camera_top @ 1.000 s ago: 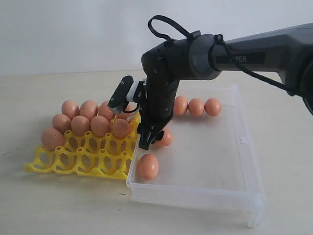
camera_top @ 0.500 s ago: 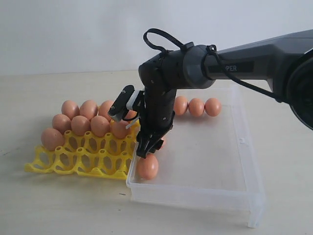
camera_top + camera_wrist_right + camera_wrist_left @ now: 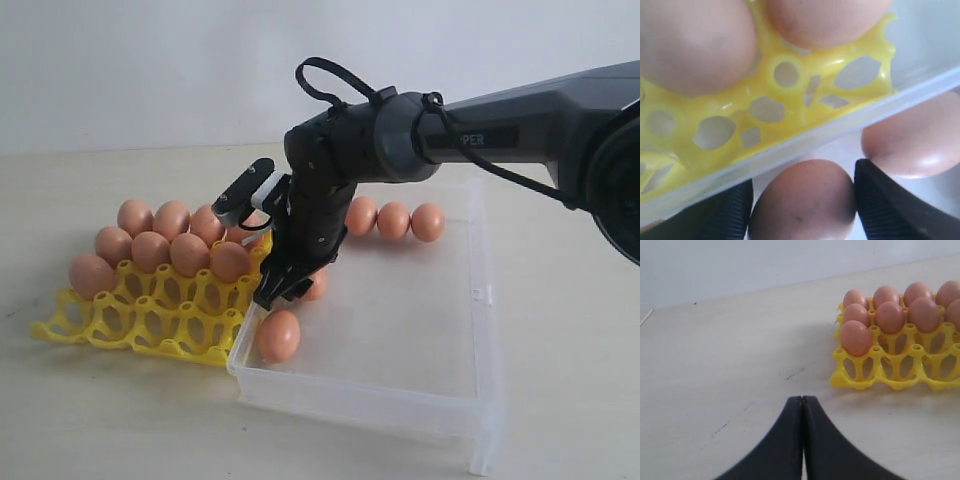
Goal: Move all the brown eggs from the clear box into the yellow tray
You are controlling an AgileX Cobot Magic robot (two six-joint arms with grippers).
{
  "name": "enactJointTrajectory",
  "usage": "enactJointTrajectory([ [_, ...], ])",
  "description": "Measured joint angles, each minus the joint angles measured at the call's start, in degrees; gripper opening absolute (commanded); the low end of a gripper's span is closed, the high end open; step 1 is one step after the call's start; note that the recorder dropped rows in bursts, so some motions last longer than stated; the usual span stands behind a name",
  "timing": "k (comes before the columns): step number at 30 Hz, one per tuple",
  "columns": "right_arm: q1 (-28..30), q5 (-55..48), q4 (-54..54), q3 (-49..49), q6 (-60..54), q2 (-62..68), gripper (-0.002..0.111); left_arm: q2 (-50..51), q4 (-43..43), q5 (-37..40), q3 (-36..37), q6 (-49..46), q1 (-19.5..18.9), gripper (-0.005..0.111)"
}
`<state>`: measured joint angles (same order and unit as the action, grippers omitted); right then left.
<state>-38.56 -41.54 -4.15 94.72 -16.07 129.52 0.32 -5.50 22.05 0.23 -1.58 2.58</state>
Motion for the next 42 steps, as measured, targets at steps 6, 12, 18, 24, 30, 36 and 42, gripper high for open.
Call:
enactJointTrajectory([
  [6, 0.00, 0.59, 1.25, 0.06, 0.62, 0.03, 0.001, 0.00, 0.00, 0.00, 0.00, 0.00, 0.00, 0.000],
  [12, 0.00, 0.70, 1.47, 0.06, 0.74, 0.03, 0.000, 0.00, 0.00, 0.00, 0.00, 0.00, 0.00, 0.000],
  [18, 0.00, 1.19, 2.62, -0.16, 0.74, -2.01, 0.000, 0.00, 0.00, 0.00, 0.00, 0.00, 0.00, 0.000],
  [24, 0.00, 5.50, 4.15, -0.16, 0.84, -6.79, 0.000, 0.00, 0.00, 0.00, 0.00, 0.00, 0.00, 0.000],
  [30, 0.00, 7.76, 9.74, -0.16, 0.43, -9.06, 0.000, 0.00, 0.00, 0.00, 0.00, 0.00, 0.00, 0.000],
  [36, -1.79, 13.97, 27.60, -0.16, -12.56, -10.82, 0.000, 0.00, 0.00, 0.00, 0.00, 0.00, 0.00, 0.000],
  [42, -6.62, 19.02, 53.14, -0.16, -40.29, -9.49, 0.000, 0.00, 0.00, 0.00, 0.00, 0.00, 0.00, 0.000],
])
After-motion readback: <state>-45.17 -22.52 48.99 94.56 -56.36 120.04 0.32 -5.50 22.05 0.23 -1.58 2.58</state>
